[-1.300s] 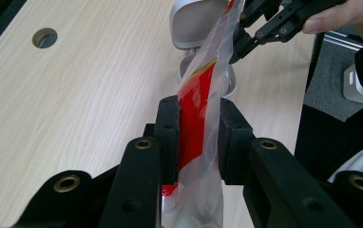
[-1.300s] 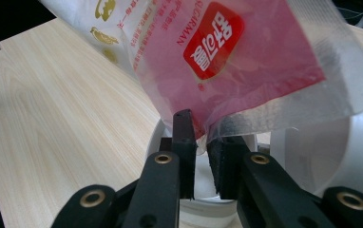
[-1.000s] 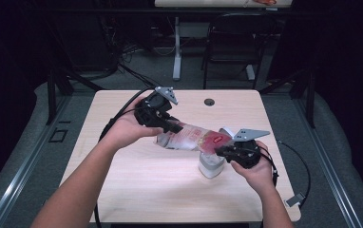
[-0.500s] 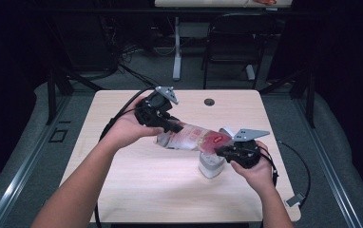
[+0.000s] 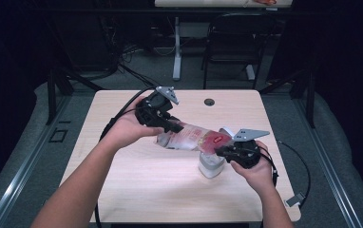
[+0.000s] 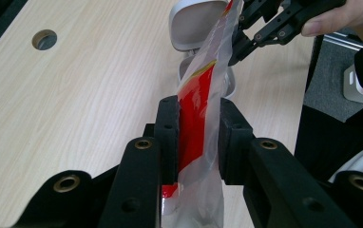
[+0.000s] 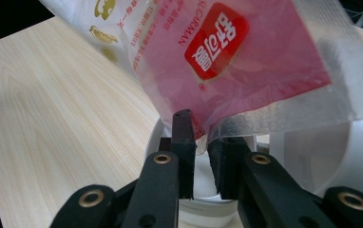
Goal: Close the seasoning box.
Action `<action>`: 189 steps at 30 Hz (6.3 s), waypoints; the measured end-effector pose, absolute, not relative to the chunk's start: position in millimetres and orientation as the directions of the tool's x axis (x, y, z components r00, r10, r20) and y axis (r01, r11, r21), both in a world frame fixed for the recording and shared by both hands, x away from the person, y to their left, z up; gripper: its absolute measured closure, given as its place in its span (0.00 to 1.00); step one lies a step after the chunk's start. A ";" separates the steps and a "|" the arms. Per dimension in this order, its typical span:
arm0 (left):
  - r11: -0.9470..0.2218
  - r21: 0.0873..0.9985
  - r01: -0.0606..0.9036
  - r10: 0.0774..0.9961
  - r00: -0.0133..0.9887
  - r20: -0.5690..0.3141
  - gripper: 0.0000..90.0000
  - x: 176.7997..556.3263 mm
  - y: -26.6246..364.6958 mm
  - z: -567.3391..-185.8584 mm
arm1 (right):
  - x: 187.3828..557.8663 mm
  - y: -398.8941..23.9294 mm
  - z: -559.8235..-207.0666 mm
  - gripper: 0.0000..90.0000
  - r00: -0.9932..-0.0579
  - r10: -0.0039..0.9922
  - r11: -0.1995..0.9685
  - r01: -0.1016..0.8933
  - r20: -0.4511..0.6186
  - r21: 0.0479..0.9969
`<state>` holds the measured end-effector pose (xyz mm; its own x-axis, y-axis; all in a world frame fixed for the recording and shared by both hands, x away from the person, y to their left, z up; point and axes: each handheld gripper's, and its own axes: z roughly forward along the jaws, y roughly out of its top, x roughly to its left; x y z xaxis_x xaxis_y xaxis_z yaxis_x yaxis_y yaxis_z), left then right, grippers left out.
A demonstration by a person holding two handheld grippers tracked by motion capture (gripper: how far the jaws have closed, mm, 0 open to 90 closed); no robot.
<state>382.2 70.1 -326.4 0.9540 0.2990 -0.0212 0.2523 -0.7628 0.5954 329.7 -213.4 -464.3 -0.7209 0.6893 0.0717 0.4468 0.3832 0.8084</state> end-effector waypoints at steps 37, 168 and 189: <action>-0.761 0.600 0.247 0.293 0.956 -0.021 0.82 381.9 65.9 -324.5 | 330.0 -213.7 -465.3 0.89 -0.716 0.695 0.381 0.451 0.072 0.807; -0.729 0.645 0.229 0.283 0.959 -0.020 0.83 381.6 53.7 -315.6 | 327.5 -222.4 -460.5 0.92 -0.672 0.736 0.334 0.468 0.084 0.818; -0.716 0.658 0.234 0.296 0.955 -0.018 0.83 379.0 58.7 -310.8 | 334.3 -211.9 -462.7 0.92 -0.697 0.711 0.346 0.464 0.095 0.816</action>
